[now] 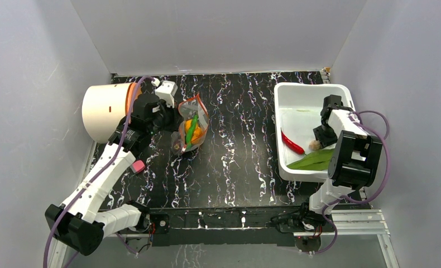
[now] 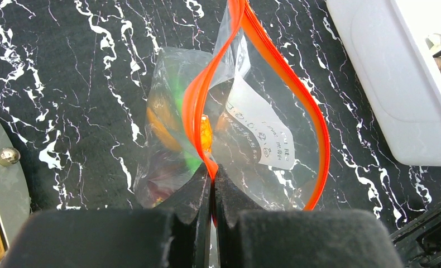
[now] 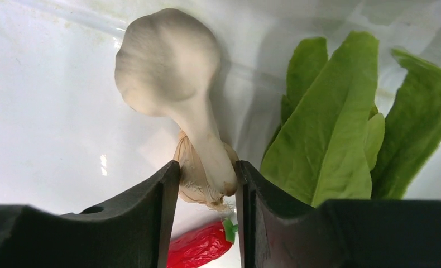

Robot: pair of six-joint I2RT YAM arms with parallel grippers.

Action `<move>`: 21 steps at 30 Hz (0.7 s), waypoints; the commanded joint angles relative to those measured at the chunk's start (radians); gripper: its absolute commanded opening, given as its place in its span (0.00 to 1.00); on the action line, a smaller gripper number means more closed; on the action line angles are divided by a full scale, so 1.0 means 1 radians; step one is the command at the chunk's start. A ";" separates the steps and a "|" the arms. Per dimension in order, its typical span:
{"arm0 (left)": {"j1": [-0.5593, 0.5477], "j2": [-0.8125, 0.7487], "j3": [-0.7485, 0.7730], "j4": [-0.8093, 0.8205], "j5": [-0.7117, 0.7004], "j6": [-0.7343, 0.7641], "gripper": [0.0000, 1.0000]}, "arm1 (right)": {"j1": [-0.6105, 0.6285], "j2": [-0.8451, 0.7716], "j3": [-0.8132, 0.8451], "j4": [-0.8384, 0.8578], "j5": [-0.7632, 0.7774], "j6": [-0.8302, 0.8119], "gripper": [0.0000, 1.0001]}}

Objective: Place the food in the zip-top bag and seal the zipper
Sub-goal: Pick up the fake vegetable from the bin.

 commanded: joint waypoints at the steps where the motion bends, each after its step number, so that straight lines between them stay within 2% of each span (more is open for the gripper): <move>1: -0.003 -0.003 0.050 0.016 0.020 0.023 0.00 | -0.003 -0.009 0.018 0.052 -0.047 -0.062 0.36; 8: -0.003 -0.033 -0.002 0.056 0.036 -0.005 0.00 | 0.012 -0.058 -0.019 0.083 -0.087 -0.093 0.31; 13: -0.003 -0.051 -0.015 0.075 0.044 0.036 0.00 | 0.029 -0.095 -0.029 0.073 -0.058 -0.148 0.30; 21: -0.003 -0.064 -0.010 0.152 -0.001 0.008 0.00 | 0.065 -0.285 -0.111 0.215 0.018 -0.262 0.26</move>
